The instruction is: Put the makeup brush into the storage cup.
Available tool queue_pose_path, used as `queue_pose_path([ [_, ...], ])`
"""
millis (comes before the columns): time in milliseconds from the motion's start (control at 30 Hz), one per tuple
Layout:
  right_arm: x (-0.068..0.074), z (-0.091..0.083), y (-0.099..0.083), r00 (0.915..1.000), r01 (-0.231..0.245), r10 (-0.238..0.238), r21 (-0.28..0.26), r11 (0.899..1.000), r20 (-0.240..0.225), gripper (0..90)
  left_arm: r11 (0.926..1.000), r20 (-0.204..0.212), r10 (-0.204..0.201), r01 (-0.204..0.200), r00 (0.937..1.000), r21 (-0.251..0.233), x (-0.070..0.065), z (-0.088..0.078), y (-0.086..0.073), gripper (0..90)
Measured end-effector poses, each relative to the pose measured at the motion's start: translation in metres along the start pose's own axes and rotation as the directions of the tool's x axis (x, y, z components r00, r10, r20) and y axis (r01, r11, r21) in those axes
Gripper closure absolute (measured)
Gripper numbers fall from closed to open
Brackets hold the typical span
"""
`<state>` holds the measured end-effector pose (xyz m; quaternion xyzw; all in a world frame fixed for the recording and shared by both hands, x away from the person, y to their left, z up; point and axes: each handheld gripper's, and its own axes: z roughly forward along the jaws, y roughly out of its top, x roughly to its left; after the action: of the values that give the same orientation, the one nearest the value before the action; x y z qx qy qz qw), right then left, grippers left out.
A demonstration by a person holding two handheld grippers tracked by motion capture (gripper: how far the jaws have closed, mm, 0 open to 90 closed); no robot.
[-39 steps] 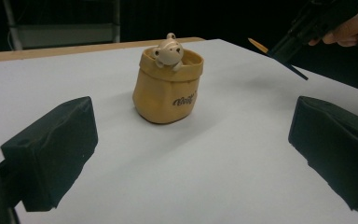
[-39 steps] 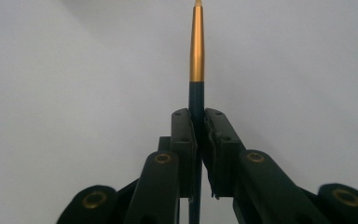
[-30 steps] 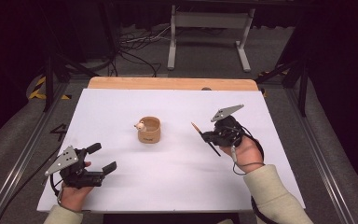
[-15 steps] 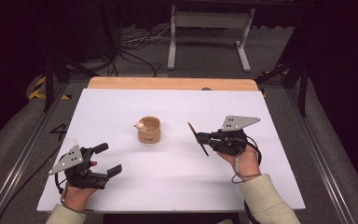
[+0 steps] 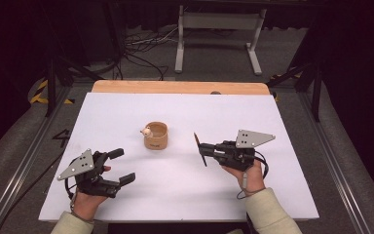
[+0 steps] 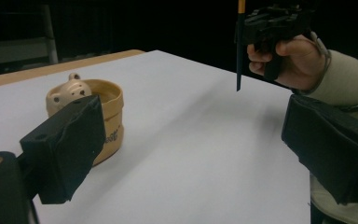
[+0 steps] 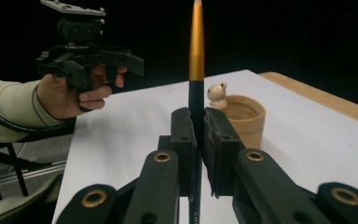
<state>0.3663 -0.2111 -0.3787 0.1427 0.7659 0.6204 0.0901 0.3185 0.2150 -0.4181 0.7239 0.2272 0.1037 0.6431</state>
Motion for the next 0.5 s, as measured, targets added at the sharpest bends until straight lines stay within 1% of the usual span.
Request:
queue_pose_path([
  [67,0.002,0.002,-0.003,0.9999,0.009,-0.009,-0.015,1.0,-0.007,83.0,1.0,0.017,0.002,-0.002,0.9999,-0.004,-0.001,0.003,0.002,7.7],
  [200,0.005,0.005,-0.007,0.9997,0.018,-0.019,-0.038,0.999,-0.017,83.0,0.9999,0.032,0.006,-0.006,0.9995,-0.009,-0.003,0.008,0.006,8.1],
  [300,0.008,0.007,-0.011,0.9992,0.025,-0.027,-0.061,0.998,-0.03,83.0,0.9996,0.061,0.024,-0.022,0.9979,-0.019,-0.004,0.015,0.009,11.2],
  [367,0.011,0.008,-0.012,0.9984,0.038,-0.041,-0.068,0.997,-0.039,83.0,0.9992,0.082,0.038,-0.036,0.9959,-0.018,-0.007,0.02,0.012,12.1],
  [433,0.013,0.009,-0.014,0.998,0.048,-0.051,-0.077,0.996,-0.039,83.0,0.999,0.09,0.042,-0.041,0.995,-0.019,-0.008,0.023,0.014,12.3],
  [500,0.015,0.01,-0.014,0.9976,0.053,-0.056,-0.073,0.996,-0.04,83.0,0.9988,0.1,0.047,-0.045,0.9938,-0.021,-0.01,0.027,0.016,12.3],
])
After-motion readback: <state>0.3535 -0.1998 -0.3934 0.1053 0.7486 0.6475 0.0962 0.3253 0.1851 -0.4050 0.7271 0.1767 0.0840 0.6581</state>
